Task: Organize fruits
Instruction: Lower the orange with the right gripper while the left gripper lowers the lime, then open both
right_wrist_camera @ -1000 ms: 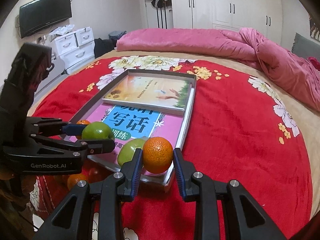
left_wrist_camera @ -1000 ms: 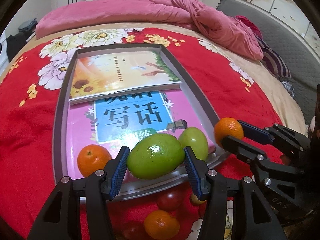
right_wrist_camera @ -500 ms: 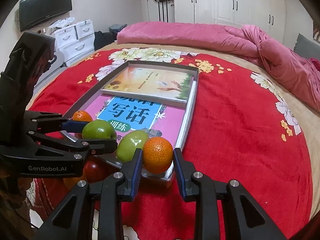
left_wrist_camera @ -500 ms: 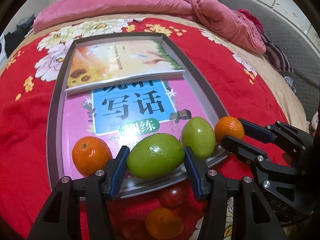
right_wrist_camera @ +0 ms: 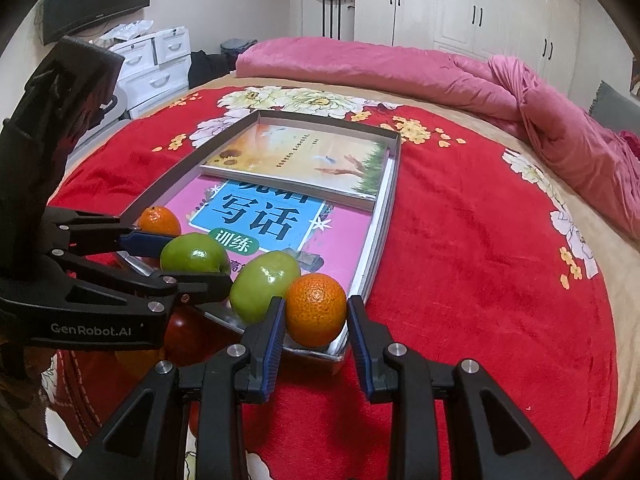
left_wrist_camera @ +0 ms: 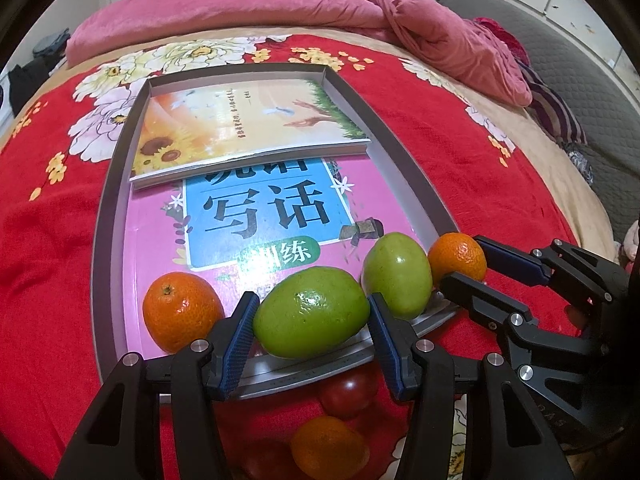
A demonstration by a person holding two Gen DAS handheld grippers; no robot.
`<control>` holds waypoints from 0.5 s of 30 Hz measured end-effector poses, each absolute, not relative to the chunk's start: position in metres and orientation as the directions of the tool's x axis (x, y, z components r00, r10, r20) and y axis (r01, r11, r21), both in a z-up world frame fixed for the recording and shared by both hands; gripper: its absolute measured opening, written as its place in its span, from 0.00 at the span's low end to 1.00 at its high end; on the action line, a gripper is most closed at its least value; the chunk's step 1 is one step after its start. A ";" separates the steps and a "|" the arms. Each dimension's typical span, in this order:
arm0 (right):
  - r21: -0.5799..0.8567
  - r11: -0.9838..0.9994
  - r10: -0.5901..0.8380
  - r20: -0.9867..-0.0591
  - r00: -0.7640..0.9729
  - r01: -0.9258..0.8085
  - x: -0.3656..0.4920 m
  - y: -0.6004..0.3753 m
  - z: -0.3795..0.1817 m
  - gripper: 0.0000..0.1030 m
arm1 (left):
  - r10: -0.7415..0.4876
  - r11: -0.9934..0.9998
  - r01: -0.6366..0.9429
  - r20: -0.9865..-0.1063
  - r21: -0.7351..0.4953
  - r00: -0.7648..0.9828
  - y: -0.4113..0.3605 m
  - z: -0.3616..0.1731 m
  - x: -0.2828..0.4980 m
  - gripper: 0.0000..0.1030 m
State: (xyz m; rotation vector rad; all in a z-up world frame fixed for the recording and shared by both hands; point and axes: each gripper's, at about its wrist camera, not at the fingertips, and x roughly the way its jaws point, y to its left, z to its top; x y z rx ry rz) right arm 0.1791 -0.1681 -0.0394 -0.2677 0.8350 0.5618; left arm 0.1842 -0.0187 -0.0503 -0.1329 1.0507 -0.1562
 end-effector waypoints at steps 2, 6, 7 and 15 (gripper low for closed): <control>-0.007 0.824 0.364 -0.761 0.538 -0.566 0.179 -0.168 -0.039 0.31 | -0.192 0.981 0.065 -0.852 -0.184 0.488 -0.019 -0.051 0.184 0.55; -0.005 0.824 0.364 -0.760 0.538 -0.566 0.179 -0.168 -0.039 0.31 | -0.192 0.981 0.065 -0.852 -0.184 0.487 -0.019 -0.050 0.184 0.55; -0.006 0.824 0.364 -0.760 0.538 -0.566 0.179 -0.168 -0.039 0.31 | -0.192 0.981 0.065 -0.852 -0.184 0.488 -0.019 -0.051 0.184 0.55; 0.000 0.824 0.369 -0.758 0.538 -0.566 0.179 -0.168 -0.039 0.40 | -0.192 0.981 0.065 -0.852 -0.185 0.487 -0.019 -0.051 0.184 0.55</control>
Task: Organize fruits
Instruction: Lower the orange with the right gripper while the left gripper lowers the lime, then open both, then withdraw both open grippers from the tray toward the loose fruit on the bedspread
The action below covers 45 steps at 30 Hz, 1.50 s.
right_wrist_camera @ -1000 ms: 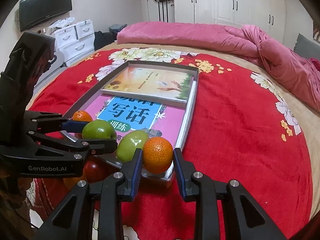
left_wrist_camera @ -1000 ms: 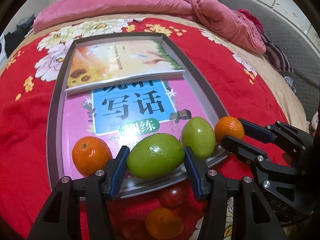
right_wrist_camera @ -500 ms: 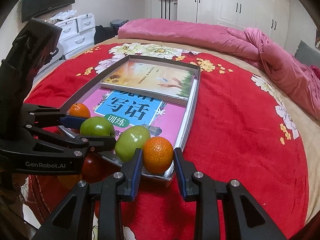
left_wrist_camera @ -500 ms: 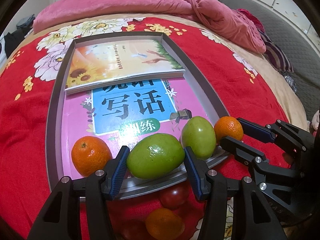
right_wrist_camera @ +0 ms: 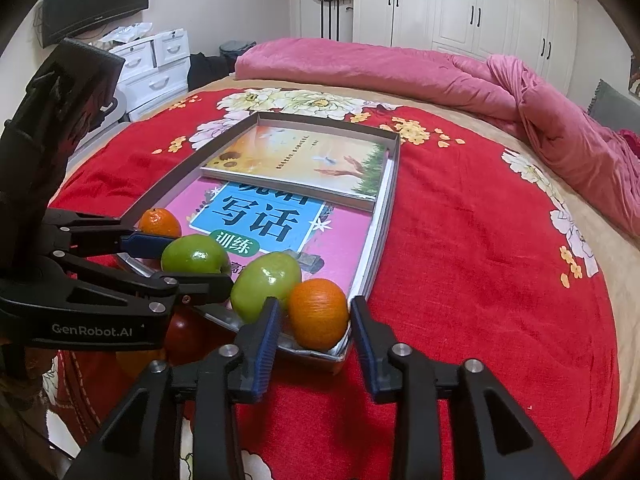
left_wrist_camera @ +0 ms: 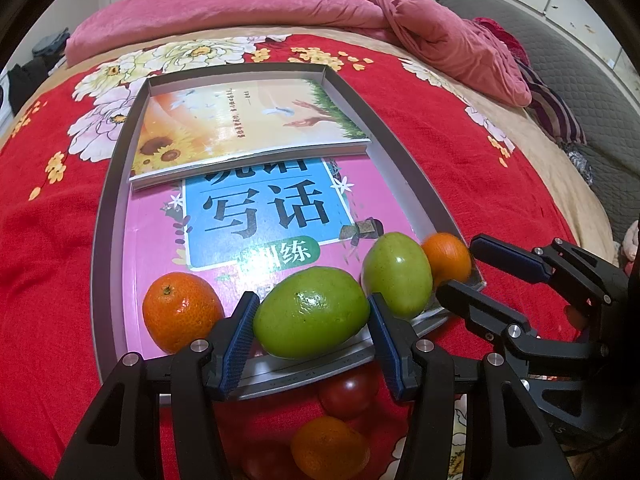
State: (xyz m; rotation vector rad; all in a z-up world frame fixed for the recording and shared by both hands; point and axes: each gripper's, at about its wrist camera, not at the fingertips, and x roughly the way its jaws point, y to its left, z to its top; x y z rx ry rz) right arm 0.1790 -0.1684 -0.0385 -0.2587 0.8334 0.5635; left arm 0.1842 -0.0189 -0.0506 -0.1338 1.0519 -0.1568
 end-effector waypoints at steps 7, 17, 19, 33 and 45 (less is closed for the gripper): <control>0.006 0.829 0.377 -0.745 0.550 -0.560 0.178 -0.171 -0.036 0.49 | -0.195 0.980 0.066 -0.854 -0.187 0.483 -0.019 -0.050 0.184 0.55; 0.015 0.837 0.381 -0.735 0.561 -0.548 0.179 -0.175 -0.033 0.53 | -0.199 0.979 0.062 -0.854 -0.194 0.480 -0.019 -0.050 0.184 0.55; 0.016 0.837 0.382 -0.733 0.563 -0.548 0.179 -0.175 -0.032 0.53 | -0.202 0.978 0.061 -0.854 -0.197 0.479 -0.019 -0.050 0.184 0.56; 0.021 0.838 0.390 -0.721 0.572 -0.545 0.176 -0.176 -0.030 0.61 | -0.207 0.976 0.048 -0.851 -0.210 0.483 -0.013 -0.047 0.183 0.61; 0.019 0.844 0.388 -0.711 0.586 -0.535 0.175 -0.178 -0.027 0.69 | -0.212 0.975 0.043 -0.842 -0.220 0.496 -0.012 -0.040 0.179 0.68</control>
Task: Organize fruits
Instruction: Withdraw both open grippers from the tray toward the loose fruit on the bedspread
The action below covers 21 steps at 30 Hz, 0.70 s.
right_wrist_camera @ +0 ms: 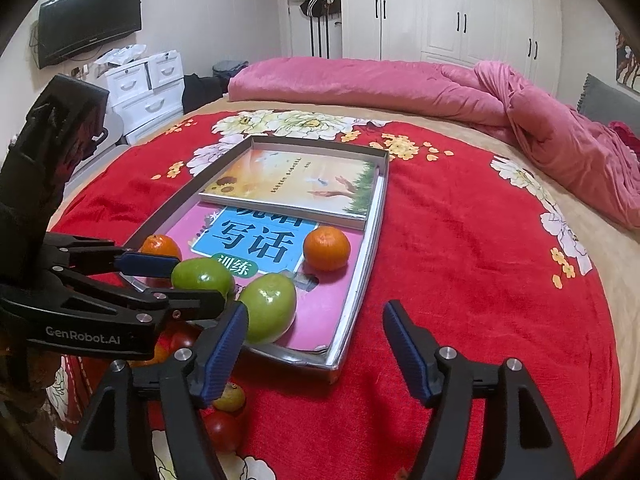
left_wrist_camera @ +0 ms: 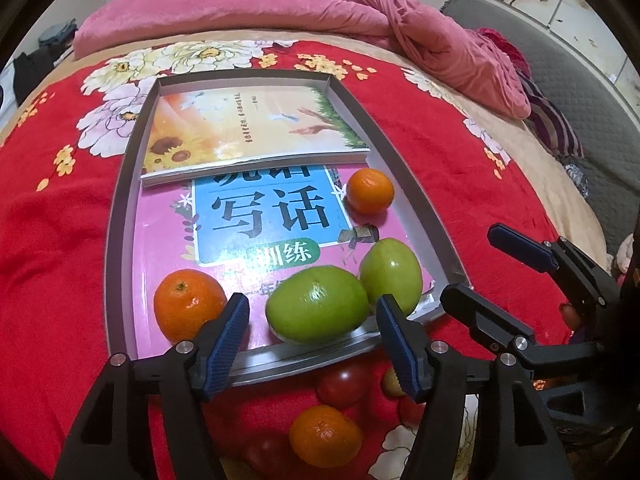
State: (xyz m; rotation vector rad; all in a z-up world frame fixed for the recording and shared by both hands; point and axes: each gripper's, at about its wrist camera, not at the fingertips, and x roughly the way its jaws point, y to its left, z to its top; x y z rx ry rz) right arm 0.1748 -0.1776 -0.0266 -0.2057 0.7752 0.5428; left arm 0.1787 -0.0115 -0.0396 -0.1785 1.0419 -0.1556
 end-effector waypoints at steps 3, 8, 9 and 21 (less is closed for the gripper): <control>0.019 0.846 0.388 -0.708 0.590 -0.533 0.174 -0.179 -0.026 0.71 | -0.212 0.974 0.040 -0.838 -0.222 0.503 -0.010 -0.037 0.178 0.69; 0.024 0.852 0.387 -0.701 0.598 -0.523 0.175 -0.181 -0.024 0.73 | -0.211 0.974 0.036 -0.830 -0.226 0.516 -0.007 -0.032 0.175 0.72; 0.024 0.854 0.386 -0.699 0.602 -0.519 0.176 -0.181 -0.023 0.74 | -0.213 0.973 0.036 -0.828 -0.227 0.518 -0.007 -0.031 0.175 0.72; 0.034 0.860 0.392 -0.682 0.618 -0.508 0.175 -0.185 -0.018 0.81 | -0.211 0.972 0.026 -0.820 -0.233 0.532 -0.005 -0.026 0.170 0.75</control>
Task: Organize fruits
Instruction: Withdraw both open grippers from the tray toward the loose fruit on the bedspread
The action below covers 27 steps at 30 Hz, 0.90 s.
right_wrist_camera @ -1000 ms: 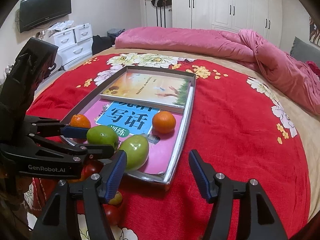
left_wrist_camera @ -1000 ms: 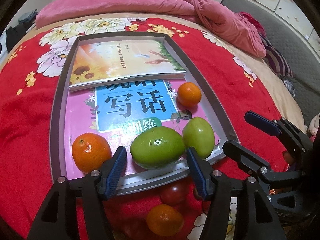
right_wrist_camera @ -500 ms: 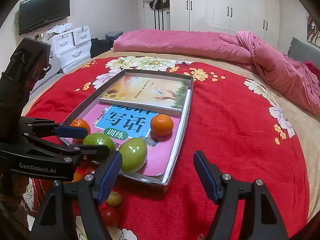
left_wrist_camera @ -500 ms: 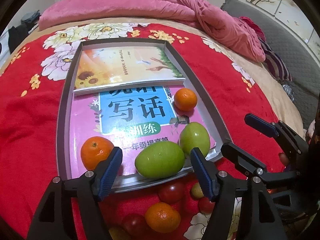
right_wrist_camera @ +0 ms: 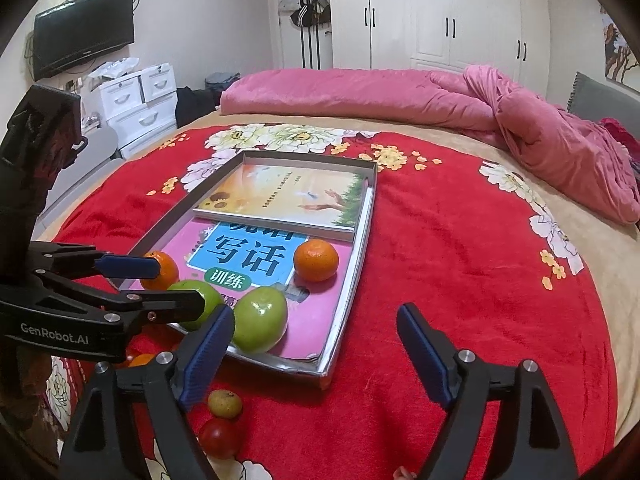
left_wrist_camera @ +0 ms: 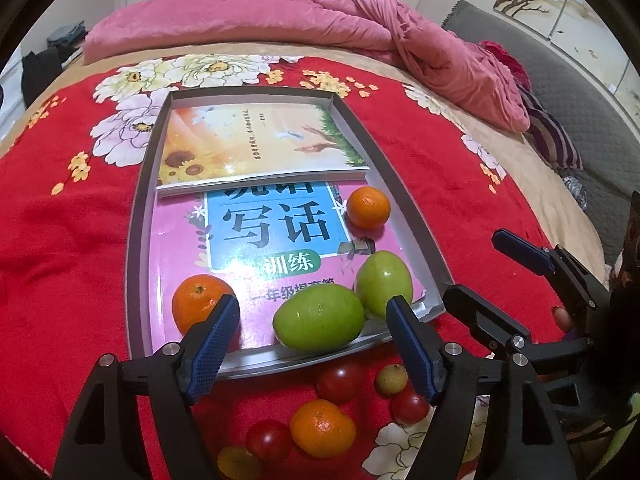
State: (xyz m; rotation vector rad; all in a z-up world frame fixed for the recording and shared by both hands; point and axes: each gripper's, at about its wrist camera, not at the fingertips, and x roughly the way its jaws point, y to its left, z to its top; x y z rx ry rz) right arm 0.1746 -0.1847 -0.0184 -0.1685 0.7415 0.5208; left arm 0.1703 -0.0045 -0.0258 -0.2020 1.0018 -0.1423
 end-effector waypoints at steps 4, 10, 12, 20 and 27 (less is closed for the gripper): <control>0.041 0.864 0.395 -0.674 0.625 -0.502 0.174 -0.186 -0.016 0.85 | -0.205 0.972 0.016 -0.818 -0.233 0.537 -0.001 -0.024 0.169 0.75; 0.058 0.869 0.400 -0.666 0.630 -0.491 0.175 -0.189 -0.014 0.86 | -0.210 0.969 0.004 -0.811 -0.248 0.546 0.006 -0.019 0.167 0.75; 0.059 0.871 0.399 -0.664 0.632 -0.487 0.175 -0.190 -0.014 0.86 | -0.211 0.968 0.000 -0.809 -0.252 0.549 0.008 -0.017 0.166 0.75; 0.069 0.877 0.401 -0.651 0.645 -0.476 0.175 -0.194 -0.010 0.86 | -0.211 0.965 -0.008 -0.795 -0.262 0.569 0.015 -0.007 0.162 0.75; 0.079 0.876 0.413 -0.630 0.658 -0.475 0.173 -0.197 -0.004 0.91 | -0.226 0.959 -0.004 -0.774 -0.284 0.592 0.024 0.005 0.155 0.75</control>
